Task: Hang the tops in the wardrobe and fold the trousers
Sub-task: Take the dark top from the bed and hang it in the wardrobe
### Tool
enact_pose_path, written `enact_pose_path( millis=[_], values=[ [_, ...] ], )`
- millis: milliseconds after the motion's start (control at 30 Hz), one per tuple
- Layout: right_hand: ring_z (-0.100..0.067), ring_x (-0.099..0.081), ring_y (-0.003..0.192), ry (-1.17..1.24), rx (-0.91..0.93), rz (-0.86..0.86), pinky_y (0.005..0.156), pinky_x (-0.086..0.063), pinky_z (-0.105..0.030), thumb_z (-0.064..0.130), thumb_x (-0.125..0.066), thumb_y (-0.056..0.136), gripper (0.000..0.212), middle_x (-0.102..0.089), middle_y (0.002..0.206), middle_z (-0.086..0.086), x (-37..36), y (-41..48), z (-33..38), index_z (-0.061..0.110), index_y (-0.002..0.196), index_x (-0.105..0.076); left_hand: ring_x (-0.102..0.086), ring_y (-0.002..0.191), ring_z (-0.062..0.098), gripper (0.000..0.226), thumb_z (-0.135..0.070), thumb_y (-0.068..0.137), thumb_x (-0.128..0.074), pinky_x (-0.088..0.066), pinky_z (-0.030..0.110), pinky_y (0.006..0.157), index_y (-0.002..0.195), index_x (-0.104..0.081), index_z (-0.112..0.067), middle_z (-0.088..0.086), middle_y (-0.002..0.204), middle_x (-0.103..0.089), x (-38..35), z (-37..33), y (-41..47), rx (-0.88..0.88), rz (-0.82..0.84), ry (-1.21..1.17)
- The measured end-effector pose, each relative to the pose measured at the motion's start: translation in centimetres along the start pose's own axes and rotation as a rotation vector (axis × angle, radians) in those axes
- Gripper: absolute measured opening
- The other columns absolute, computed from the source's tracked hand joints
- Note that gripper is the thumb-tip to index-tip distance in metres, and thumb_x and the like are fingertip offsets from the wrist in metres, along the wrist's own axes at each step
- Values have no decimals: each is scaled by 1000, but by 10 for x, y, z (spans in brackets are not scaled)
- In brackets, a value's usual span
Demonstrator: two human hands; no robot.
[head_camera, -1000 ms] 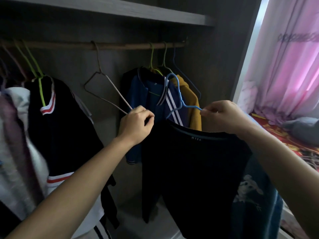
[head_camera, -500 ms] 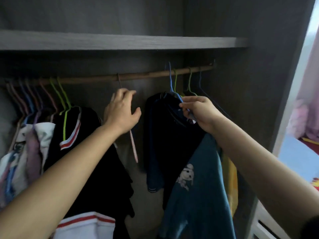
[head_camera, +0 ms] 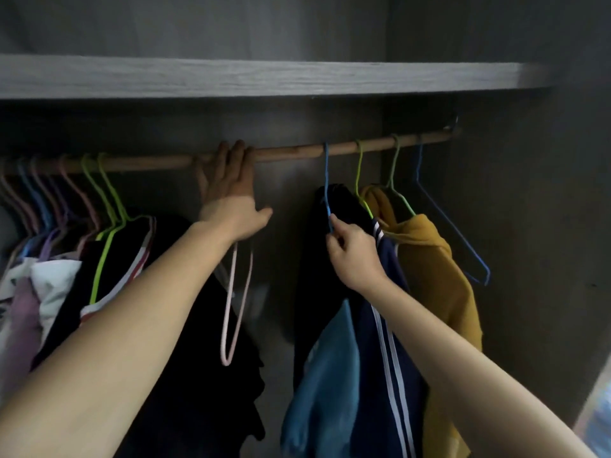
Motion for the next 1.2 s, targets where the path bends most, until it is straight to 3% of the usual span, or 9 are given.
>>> enact_pose_path(
  millis=[100, 333, 467, 533, 600, 700, 800, 1067, 1200],
  values=[
    [-27, -62, 118, -12, -4, 2, 105, -48, -43, 17, -49, 101, 51, -63, 133, -12, 3, 0, -10, 15, 151, -41, 5, 151, 21, 108, -51, 74, -69, 3, 59, 115, 156, -7, -19, 0, 165, 1, -2, 1, 1, -10, 42, 5],
    [-33, -59, 113, -183, -1, 12, 94, -50, -43, 18, -46, 103, 48, -63, 123, -15, 21, -29, -18, 15, 151, -41, 5, 151, 22, 85, -50, 84, -61, -9, 60, 115, 154, -21, -22, 0, 165, 1, 1, -1, -30, 6, 152, -187],
    [-34, -46, 129, -441, 71, 4, 93, -51, -44, 1, -46, 99, 69, -45, 147, -14, 20, -86, -19, 14, 159, -16, -4, 151, 23, 77, -45, 88, -56, -5, 54, 119, 153, -24, -19, 8, 164, -11, -14, -10, -107, 38, 167, -282],
    [-28, -36, 140, -471, 15, 17, 94, -49, -38, -6, -45, 94, 85, -26, 161, -5, 21, -117, -24, 22, 160, 1, -1, 151, 22, 76, -44, 90, -54, 1, 49, 120, 154, -22, -19, 9, 164, -9, -15, -23, -149, -20, 143, -298],
    [-26, -37, 139, -480, -51, 3, 90, -48, -34, -3, -42, 96, 84, -26, 162, -2, 24, -148, -30, 25, 159, 6, -1, 151, 23, 74, -42, 91, -54, 1, 47, 121, 154, -23, -18, 9, 164, -10, -19, -37, -192, -67, 153, -365],
    [-25, -37, 142, -470, -90, -50, 101, -47, -36, 13, -44, 103, 67, -31, 161, -3, 26, -208, -35, 22, 160, -10, -9, 151, 24, 69, -44, 91, -49, -8, 50, 121, 152, -30, -17, 11, 162, -18, -27, -51, -255, -93, 167, -443],
    [-24, -28, 149, -494, -144, -132, 117, -34, -46, 33, -46, 105, 57, -31, 161, -5, 29, -278, -39, 21, 157, -26, -12, 151, 22, 61, -44, 95, -42, -13, 53, 119, 150, -34, -19, 7, 161, -22, -37, -58, -313, -61, 208, -525],
    [-30, -8, 153, -584, -342, -34, 123, -12, -49, 49, -43, 102, 65, -13, 166, -10, 26, -393, -72, 26, 158, -21, -11, 150, 23, 61, -52, 98, -29, -11, 57, 118, 152, -31, -24, 4, 162, -20, -49, -93, -422, 55, 420, -570],
    [-31, -5, 154, -589, -382, -56, 124, -8, -49, 49, -44, 101, 67, -11, 166, -11, 72, -424, -87, 26, 159, -18, -10, 151, 23, 61, -52, 98, -31, -12, 58, 117, 152, -29, -24, 4, 162, -19, -27, -152, -449, -20, 445, -581]
  ],
)
Point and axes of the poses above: each hand's wrist, its own y-axis towards the middle knuckle, its own x-axis out of the back of the hand, z = x × y, the point moved 10 cm from there along y, towards the middle knuckle
